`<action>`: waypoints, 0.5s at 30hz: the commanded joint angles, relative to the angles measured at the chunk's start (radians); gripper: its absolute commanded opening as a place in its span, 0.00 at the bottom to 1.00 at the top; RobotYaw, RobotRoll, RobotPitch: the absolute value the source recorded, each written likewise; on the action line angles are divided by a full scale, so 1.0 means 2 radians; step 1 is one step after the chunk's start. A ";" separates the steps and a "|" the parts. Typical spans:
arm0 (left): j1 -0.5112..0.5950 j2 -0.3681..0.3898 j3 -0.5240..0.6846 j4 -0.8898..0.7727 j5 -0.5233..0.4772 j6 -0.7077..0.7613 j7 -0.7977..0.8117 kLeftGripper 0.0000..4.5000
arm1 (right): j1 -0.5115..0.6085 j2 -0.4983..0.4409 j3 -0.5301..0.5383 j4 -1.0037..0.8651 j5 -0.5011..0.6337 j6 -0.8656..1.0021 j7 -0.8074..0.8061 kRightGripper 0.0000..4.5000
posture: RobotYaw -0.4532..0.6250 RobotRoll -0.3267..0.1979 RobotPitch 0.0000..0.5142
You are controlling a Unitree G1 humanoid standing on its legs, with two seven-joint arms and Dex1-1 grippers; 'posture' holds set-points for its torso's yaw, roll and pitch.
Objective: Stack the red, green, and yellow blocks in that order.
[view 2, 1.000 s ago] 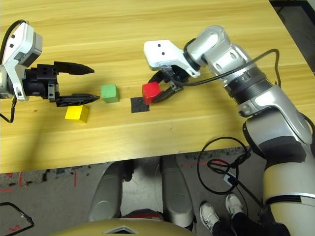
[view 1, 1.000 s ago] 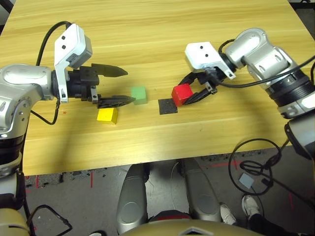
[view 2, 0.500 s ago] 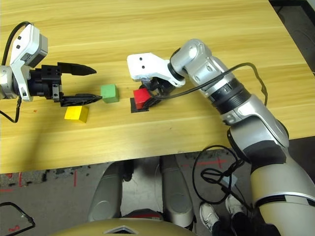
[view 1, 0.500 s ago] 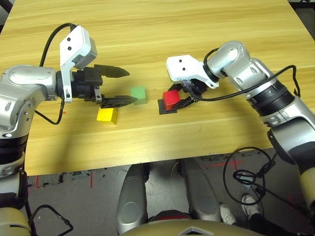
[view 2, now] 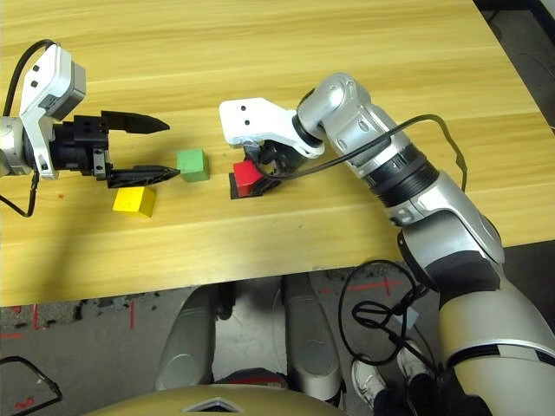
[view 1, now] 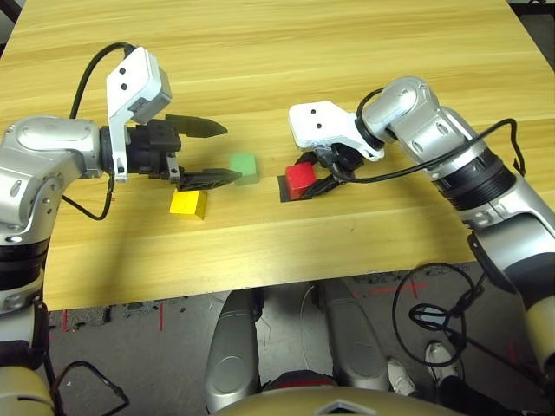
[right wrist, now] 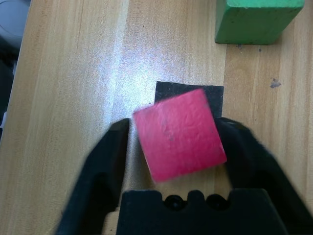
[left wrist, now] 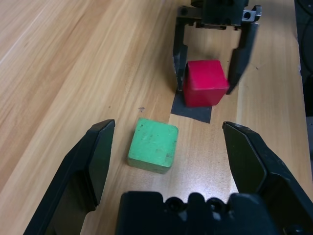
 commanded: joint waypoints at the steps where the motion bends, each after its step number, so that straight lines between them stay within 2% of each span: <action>1: -0.007 -0.003 -0.012 0.004 0.007 -0.004 -0.007 1.00 | 0.010 0.003 -0.009 -0.018 0.000 0.008 -0.003 0.99 | 0.77 0.49 0.68; 7: -0.018 -0.009 -0.022 0.011 0.015 -0.006 -0.013 1.00 | -0.005 0.007 -0.043 -0.002 0.015 0.021 -0.015 0.99 | 0.75 0.49 0.66; 15: -0.017 -0.010 -0.052 0.021 0.024 -0.008 -0.037 1.00 | -0.095 -0.038 -0.135 0.144 0.047 -0.033 0.039 0.99 | 0.69 0.48 0.65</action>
